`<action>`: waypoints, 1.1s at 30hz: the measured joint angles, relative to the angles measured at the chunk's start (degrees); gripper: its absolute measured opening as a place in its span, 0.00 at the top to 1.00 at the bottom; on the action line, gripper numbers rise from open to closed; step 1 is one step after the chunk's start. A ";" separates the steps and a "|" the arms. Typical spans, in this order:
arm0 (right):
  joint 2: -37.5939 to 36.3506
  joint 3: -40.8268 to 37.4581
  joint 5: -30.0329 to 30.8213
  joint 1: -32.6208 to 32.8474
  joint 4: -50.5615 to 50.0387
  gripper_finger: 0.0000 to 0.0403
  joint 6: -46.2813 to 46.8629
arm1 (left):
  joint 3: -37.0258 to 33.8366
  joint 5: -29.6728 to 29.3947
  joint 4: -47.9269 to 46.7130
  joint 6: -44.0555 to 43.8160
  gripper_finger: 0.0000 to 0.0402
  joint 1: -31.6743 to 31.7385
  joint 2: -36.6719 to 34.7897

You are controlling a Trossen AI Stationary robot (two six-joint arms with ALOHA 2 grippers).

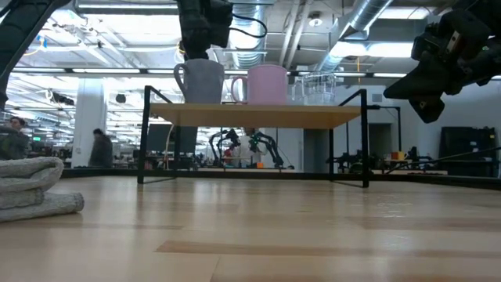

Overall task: Stack small to large cups/mugs on shelf
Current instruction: Return to Home Position

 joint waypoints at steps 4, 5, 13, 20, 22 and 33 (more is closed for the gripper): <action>-0.02 0.00 0.00 0.00 0.00 0.95 0.00 | 0.00 1.42 0.00 0.03 0.51 0.00 -0.58; 0.00 0.00 0.00 0.00 0.00 0.95 0.00 | 0.00 1.41 0.00 0.23 0.51 0.00 -1.04; -0.02 0.00 1.05 0.00 0.00 0.95 0.00 | 0.04 1.32 2.93 -0.06 0.51 0.18 -5.36; -0.01 0.00 1.51 -0.02 0.05 0.95 0.00 | 0.04 5.81 9.40 -0.97 0.51 0.42 -9.42; 0.00 0.00 1.51 0.00 0.32 0.95 0.00 | 0.04 9.80 10.78 -0.65 0.51 1.04 -11.12; -0.02 0.00 1.29 -0.02 3.95 0.94 -0.43 | 0.04 14.60 16.07 -6.07 0.51 3.39 -23.25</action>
